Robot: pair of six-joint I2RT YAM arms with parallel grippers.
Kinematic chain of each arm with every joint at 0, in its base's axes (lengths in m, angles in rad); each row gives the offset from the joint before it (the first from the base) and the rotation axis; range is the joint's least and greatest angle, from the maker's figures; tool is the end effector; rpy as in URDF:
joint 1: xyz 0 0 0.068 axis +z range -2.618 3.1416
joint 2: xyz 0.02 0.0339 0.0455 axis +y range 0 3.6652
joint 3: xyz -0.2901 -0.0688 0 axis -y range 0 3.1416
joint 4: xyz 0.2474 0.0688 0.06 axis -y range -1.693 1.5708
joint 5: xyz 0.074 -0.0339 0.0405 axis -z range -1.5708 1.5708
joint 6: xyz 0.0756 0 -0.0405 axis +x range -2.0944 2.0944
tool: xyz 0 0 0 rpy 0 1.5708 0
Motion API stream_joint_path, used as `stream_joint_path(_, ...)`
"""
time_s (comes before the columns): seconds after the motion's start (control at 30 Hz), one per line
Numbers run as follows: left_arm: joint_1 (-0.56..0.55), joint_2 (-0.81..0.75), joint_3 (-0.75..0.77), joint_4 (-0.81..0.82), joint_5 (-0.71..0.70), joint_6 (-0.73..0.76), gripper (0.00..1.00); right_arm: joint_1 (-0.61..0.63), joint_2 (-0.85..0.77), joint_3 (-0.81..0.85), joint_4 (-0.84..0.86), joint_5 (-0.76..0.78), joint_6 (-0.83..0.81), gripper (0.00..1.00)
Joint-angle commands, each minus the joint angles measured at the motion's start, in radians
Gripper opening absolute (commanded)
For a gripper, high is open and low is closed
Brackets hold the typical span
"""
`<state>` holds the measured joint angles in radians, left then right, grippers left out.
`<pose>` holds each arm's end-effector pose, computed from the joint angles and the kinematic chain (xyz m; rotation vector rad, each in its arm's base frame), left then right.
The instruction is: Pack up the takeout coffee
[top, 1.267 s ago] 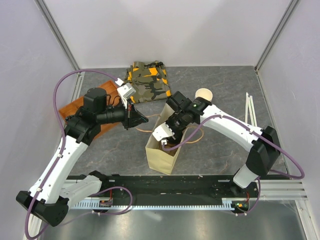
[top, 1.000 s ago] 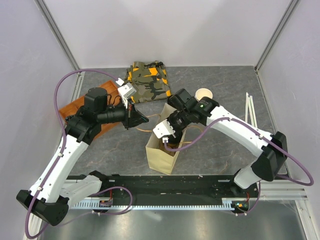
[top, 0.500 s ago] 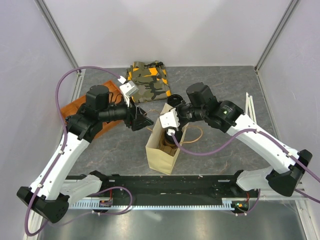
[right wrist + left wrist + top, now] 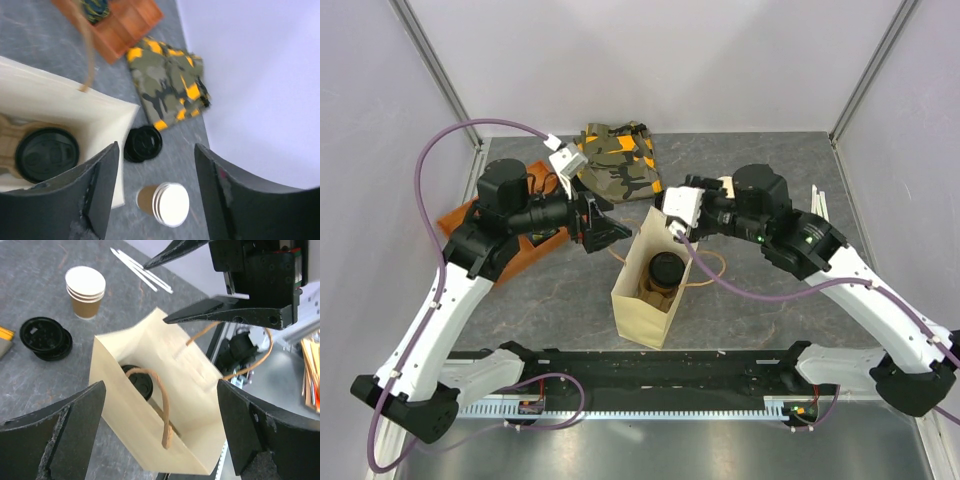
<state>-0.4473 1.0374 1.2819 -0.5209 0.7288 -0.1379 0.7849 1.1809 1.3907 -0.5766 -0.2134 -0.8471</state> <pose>0.1797 -0.1420 0.4458 0.8063 1.7334 -1.0713 0.1848 0.2073 0.4390 -1.5010 1.2171 0.1651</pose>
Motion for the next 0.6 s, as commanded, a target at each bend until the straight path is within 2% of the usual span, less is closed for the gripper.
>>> stream_joint_path(0.0, 0.007, -0.008, 0.089, 0.110, -0.074, -0.106, 1.00, -0.030, -0.029, -0.001, 0.052, 0.257, 0.252, 0.75)
stream_joint_path(0.07, 0.022, -0.002, 0.114, 0.133, -0.109, -0.140, 1.00, -0.053, -0.032, 0.004, 0.052, 0.325, 0.337, 0.77)
stream_joint_path(0.17, 0.105, 0.026, 0.160, 0.156, -0.134, -0.198, 1.00, -0.117, -0.036, 0.014, 0.041, 0.442, 0.434, 0.81)
stream_joint_path(0.2, 0.169, 0.035, 0.177, 0.159, -0.131, -0.212, 1.00, -0.143, -0.038, 0.013, 0.035, 0.457, 0.454, 0.82)
stream_joint_path(0.27, 0.228, 0.073, 0.226, 0.157, -0.108, -0.241, 1.00, -0.226, -0.040, 0.005, 0.008, 0.499, 0.502, 0.82)
stream_joint_path(0.3, 0.278, 0.084, 0.241, 0.156, -0.106, -0.243, 1.00, -0.263, -0.037, 0.005, -0.006, 0.497, 0.514, 0.82)
stream_joint_path(0.47, 0.360, 0.109, 0.263, 0.108, -0.086, -0.212, 0.99, -0.564, 0.051, 0.047, -0.153, 0.404, 0.557, 0.79)
stream_joint_path(0.57, 0.384, 0.070, 0.200, 0.084, -0.098, -0.171, 0.97, -0.711, 0.170, 0.099, -0.258, 0.344, 0.536, 0.71)
